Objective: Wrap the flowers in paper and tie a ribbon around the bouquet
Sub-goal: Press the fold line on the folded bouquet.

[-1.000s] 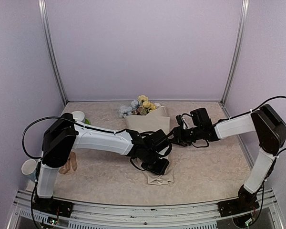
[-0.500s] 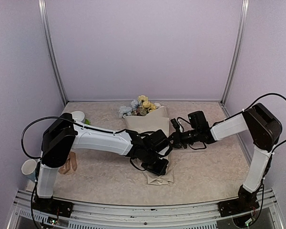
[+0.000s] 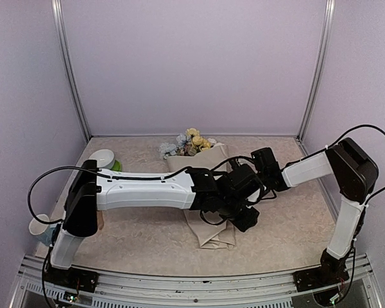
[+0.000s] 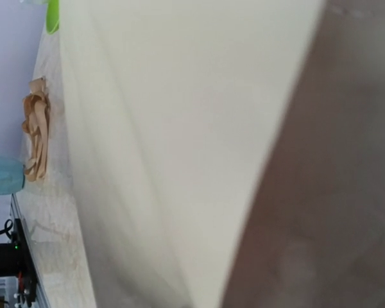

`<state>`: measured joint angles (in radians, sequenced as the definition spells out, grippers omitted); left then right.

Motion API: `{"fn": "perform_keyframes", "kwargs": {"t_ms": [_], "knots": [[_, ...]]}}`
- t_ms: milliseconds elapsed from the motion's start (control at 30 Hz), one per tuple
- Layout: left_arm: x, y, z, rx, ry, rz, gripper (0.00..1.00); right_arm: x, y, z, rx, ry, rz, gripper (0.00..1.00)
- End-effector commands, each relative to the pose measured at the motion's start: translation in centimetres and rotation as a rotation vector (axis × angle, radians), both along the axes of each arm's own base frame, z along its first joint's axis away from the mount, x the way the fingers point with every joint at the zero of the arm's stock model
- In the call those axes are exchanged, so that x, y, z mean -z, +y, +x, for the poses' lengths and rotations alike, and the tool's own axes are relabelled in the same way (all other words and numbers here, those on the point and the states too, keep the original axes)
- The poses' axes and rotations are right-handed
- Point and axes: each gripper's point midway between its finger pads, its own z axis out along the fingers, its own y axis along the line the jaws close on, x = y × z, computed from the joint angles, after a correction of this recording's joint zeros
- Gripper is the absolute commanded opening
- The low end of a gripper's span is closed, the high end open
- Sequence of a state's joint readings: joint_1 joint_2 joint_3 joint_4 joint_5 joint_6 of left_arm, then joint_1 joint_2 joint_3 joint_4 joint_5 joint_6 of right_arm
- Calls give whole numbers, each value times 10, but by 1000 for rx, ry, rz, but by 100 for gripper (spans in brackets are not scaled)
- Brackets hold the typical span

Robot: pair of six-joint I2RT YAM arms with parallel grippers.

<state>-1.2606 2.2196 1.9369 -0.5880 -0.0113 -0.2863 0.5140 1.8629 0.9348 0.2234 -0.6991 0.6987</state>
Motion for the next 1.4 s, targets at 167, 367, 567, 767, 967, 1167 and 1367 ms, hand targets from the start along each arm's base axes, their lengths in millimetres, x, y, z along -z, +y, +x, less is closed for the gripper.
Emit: {"fn": "perform_keyframes", "kwargs": {"t_ms": [167,367,567,767,967,1167,1367], "knots": [[96,52,3,-14,-37,417,33,0,0,10,14,-17,-42,0],[120,73,-16,-3,69,456,33,-18,0,24,21,-76,-80,0],[124,79,-31,34,120,436,33,-36,-14,47,76,-125,-140,0],[122,79,-36,50,128,420,32,-17,-31,47,127,-90,-233,0],[91,56,-46,108,142,247,32,49,-43,33,130,21,-308,0],[1,26,-69,272,112,-39,36,60,-45,34,139,31,-330,0],[-45,36,-56,262,85,-156,34,60,-45,29,135,38,-316,0]]}}
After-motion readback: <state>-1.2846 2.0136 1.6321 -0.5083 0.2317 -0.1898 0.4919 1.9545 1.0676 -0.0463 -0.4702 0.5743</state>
